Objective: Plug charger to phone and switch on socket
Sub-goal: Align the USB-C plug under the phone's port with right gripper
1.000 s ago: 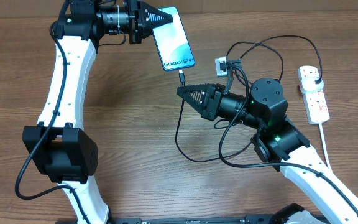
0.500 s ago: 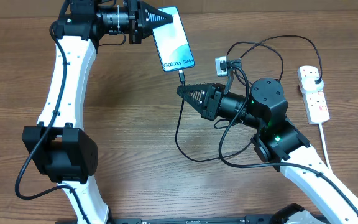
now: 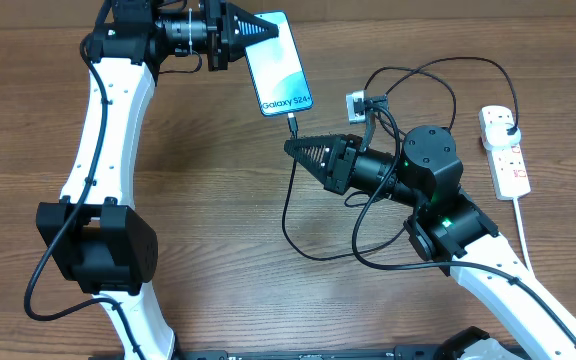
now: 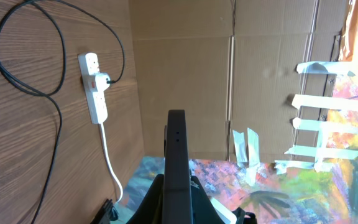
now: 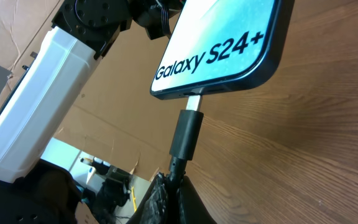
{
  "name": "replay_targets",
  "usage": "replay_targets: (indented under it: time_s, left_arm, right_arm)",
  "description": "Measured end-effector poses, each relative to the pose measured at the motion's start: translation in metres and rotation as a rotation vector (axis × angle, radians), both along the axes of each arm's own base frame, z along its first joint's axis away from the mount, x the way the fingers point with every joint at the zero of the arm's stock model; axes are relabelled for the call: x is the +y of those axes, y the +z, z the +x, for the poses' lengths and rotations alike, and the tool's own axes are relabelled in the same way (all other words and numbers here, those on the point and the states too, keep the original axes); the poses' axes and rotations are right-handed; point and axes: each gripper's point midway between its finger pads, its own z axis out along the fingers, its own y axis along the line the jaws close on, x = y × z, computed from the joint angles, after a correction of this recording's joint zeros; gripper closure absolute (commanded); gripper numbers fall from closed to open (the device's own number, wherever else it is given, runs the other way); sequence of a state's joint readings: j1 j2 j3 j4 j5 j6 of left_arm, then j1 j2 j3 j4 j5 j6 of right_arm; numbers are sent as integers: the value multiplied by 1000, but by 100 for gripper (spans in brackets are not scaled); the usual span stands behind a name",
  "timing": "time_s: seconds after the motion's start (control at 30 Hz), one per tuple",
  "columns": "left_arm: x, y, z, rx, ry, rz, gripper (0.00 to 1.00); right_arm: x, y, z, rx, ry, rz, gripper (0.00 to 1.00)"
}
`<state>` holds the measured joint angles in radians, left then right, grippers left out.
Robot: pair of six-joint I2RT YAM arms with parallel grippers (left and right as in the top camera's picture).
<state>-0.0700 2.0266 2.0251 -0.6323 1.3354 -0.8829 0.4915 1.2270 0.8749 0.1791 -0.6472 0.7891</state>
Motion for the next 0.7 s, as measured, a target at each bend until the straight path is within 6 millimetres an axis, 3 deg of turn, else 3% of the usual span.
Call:
replay_targets:
  time_s: [0.7]
  left_arm:
    - [0, 0, 0, 0, 0, 0, 96]
  right_arm:
    - [0, 3, 0, -13, 2, 6, 96]
